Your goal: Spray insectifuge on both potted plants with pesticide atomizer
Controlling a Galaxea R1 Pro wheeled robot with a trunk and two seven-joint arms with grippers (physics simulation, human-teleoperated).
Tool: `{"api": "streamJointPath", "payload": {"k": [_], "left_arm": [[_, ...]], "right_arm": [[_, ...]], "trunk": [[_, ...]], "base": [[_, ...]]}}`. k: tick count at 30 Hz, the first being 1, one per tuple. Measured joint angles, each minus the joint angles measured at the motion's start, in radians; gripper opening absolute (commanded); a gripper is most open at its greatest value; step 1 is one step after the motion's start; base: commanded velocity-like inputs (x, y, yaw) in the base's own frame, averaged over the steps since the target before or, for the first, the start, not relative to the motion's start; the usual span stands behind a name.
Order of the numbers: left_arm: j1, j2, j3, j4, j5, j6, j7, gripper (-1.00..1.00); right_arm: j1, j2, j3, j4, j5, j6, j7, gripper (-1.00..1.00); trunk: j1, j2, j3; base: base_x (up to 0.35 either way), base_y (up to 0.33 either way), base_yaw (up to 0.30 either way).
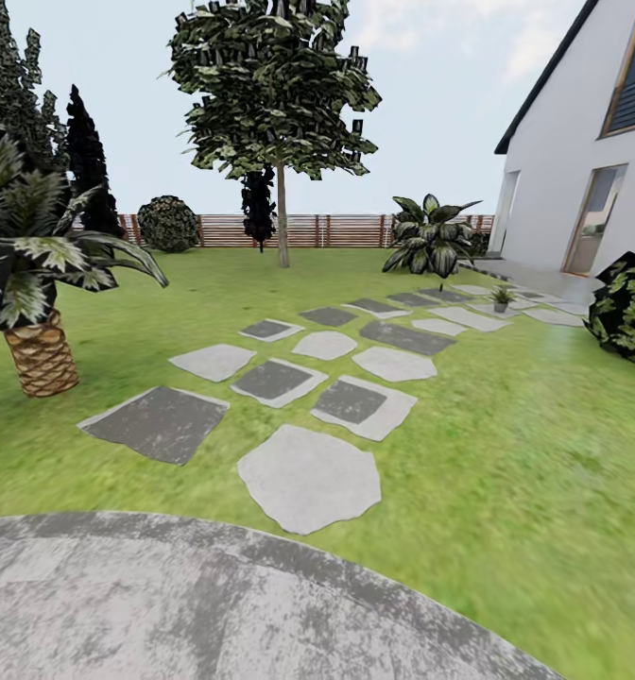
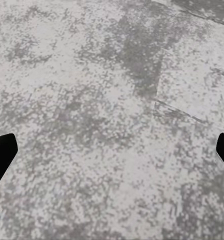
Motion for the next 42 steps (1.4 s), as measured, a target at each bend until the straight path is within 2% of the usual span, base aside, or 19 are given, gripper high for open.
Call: {"api": "streamJointPath", "payload": {"k": [42], "left_arm": [[0.000, 0.000, 0.000, 0.000, 0.000, 0.000, 0.000, 1.00]], "right_arm": [[0.000, 0.000, 0.000, 0.000, 0.000, 0.000, 0.000, 1.00]], "trunk": [[0.000, 0.000, 0.000]], "base": [[0.339, 0.000, 0.000]]}}
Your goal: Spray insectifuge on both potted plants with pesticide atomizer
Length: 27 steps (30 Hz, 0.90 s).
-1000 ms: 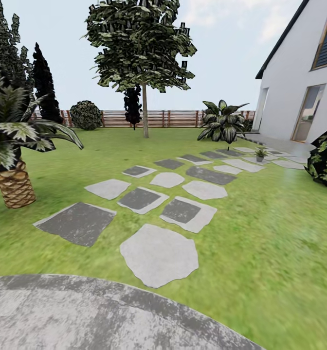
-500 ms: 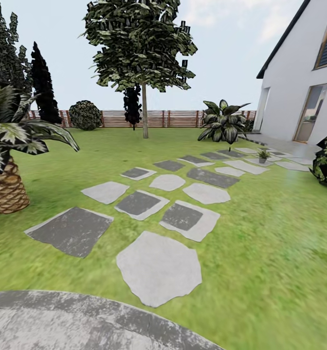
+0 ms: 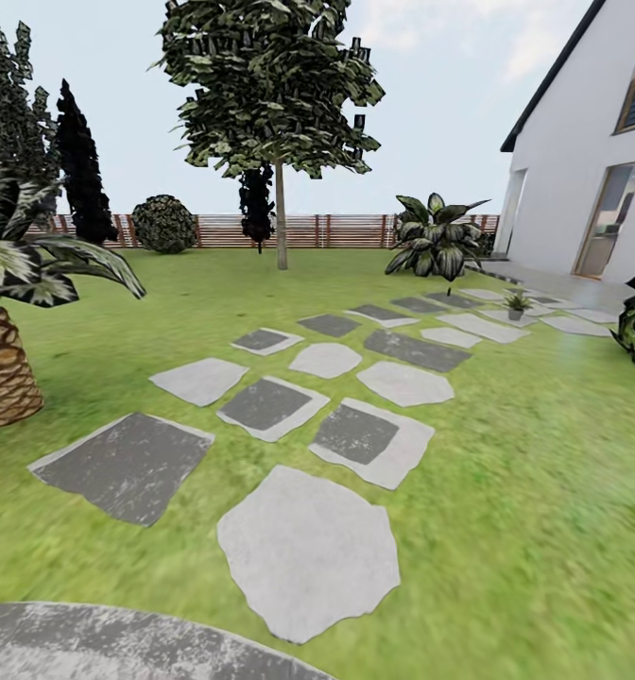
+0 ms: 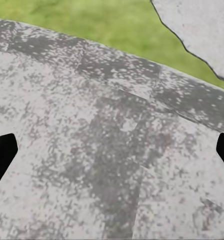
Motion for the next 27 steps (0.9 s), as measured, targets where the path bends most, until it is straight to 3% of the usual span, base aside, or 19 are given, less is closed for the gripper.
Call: {"api": "streamJointPath", "payload": {"k": [27], "left_arm": [[0.000, 0.000, 0.000, 0.000, 0.000, 0.000, 0.000, 1.00]], "right_arm": [[0.000, 0.000, -0.002, 0.000, 0.000, -0.001, 0.000, 1.00]], "trunk": [[0.000, 0.000, 0.000]], "base": [[0.339, 0.000, 0.000]]}}
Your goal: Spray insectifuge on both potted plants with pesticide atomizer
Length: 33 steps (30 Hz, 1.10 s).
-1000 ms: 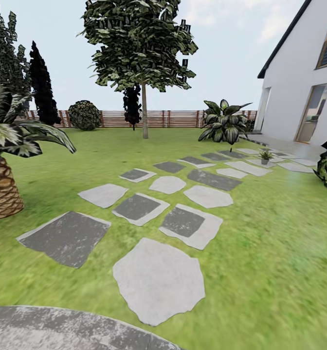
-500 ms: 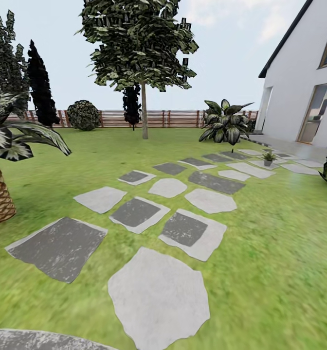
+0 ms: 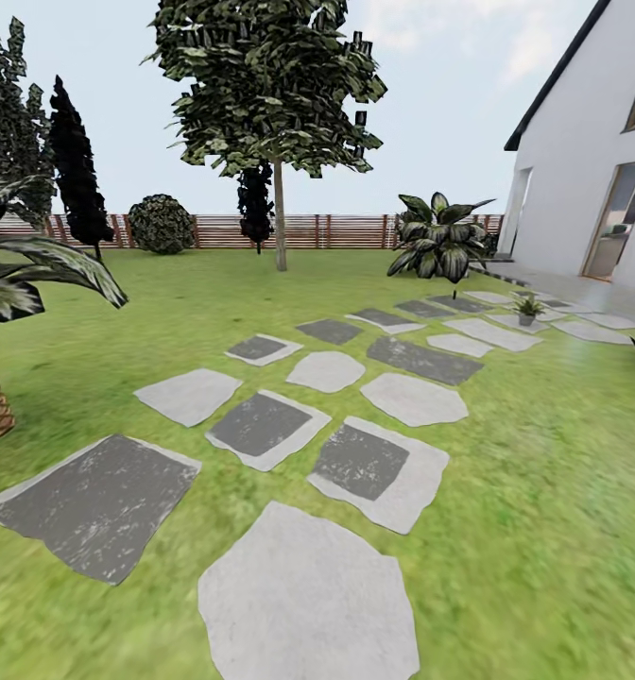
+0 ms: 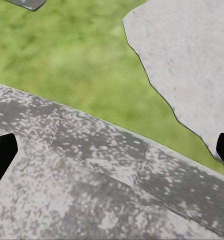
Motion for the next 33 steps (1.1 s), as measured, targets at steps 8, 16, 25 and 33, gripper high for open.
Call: {"api": "streamJointPath", "payload": {"k": [8, 16, 25, 33], "left_arm": [[0.000, 0.000, 0.000, 0.000, 0.000, 0.000, 0.000, 1.00], [0.000, 0.000, 0.000, 0.000, 0.000, 0.000, 0.000, 1.00], [0.000, 0.000, 0.000, 0.000, 0.000, 0.000, 0.000, 1.00], [0.000, 0.000, 0.000, 0.000, 0.000, 0.000, 0.000, 1.00]], "right_arm": [[0.000, 0.000, 0.001, 0.000, 0.000, 0.001, 0.000, 1.00], [0.000, 0.000, 0.001, 0.000, 0.000, 0.001, 0.000, 1.00], [0.000, 0.003, -0.004, -0.006, -0.005, 0.002, 0.000, 1.00], [0.000, 0.003, -0.004, -0.005, -0.006, 0.002, 0.000, 1.00]], "trunk": [[0.000, 0.000, 0.000], [0.000, 0.000, 0.000], [0.000, 0.000, -0.004], [0.000, 0.000, -0.016]], "base": [[0.339, 0.000, 0.000], [0.339, 0.000, 0.000], [0.339, 0.000, 0.000], [0.339, 0.000, 0.000]]}}
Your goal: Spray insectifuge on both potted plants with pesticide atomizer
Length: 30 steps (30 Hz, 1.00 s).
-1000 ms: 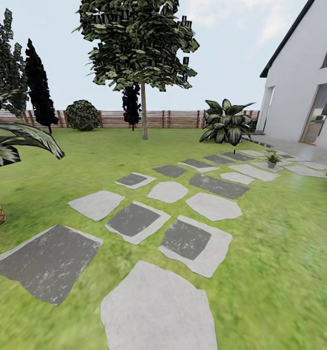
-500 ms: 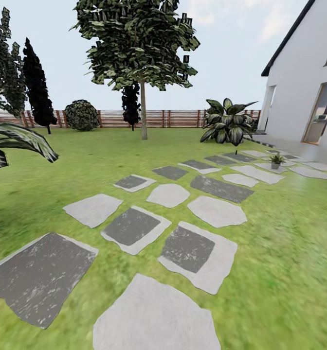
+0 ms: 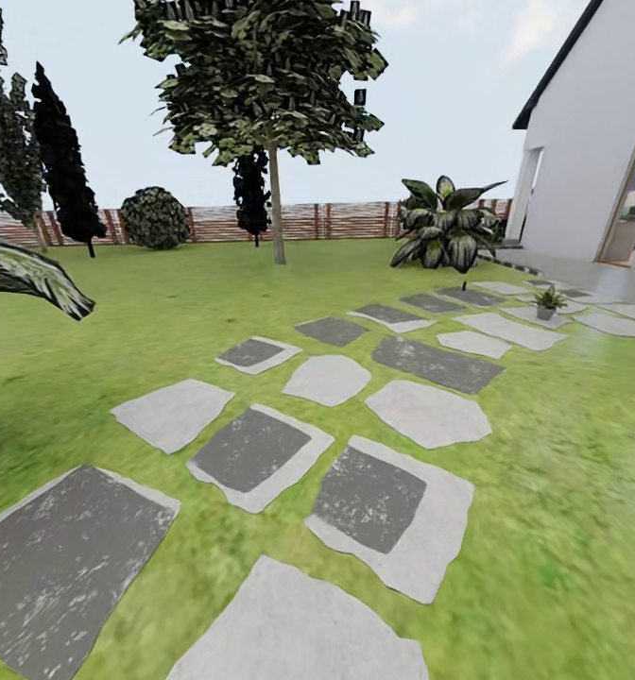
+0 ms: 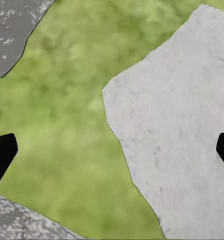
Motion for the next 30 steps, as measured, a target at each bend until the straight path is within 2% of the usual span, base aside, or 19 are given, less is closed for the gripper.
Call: {"api": "streamJointPath", "payload": {"k": [30], "left_arm": [[0.000, 0.002, 0.001, 0.000, 0.000, 0.000, 0.000, 1.00]], "right_arm": [[0.000, 0.000, -0.001, 0.002, 0.000, 0.001, -0.001, 1.00]], "trunk": [[0.000, 0.000, -0.048]], "base": [[0.339, 0.000, 0.000]]}}
